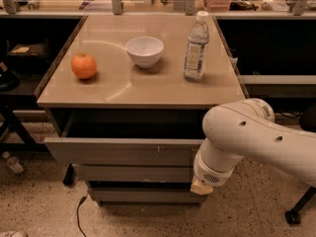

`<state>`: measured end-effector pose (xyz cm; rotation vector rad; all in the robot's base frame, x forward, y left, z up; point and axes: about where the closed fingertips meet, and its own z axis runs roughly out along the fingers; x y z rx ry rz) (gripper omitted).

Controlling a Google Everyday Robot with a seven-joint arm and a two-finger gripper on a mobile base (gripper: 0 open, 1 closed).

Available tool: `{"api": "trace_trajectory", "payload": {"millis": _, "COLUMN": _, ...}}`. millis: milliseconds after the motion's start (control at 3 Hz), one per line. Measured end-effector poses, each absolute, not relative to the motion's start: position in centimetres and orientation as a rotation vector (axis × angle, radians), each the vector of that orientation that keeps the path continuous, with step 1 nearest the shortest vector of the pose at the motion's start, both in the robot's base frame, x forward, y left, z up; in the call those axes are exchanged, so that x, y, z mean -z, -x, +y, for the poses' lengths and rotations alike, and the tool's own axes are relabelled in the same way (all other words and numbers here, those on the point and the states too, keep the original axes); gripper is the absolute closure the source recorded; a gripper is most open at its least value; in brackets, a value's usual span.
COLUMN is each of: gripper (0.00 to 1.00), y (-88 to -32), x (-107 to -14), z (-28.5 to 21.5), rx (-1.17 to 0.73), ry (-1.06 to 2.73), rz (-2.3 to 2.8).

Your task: Close top drawer

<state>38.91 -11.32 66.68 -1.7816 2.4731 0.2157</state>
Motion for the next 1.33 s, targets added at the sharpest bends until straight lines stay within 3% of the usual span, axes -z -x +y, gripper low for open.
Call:
{"api": "trace_trajectory", "payload": {"millis": 333, "gripper": 1.00, "y": -40.1, "x": -66.2, "z": -11.4, "rx": -0.174, "ry": 1.758, "rz": 2.474}}
{"api": "trace_trajectory", "payload": {"millis": 1333, "gripper": 1.00, "y": -47.7, "x": -65.0, "z": -13.3, "rx": -0.028, "ry": 1.630, "rz": 2.503}}
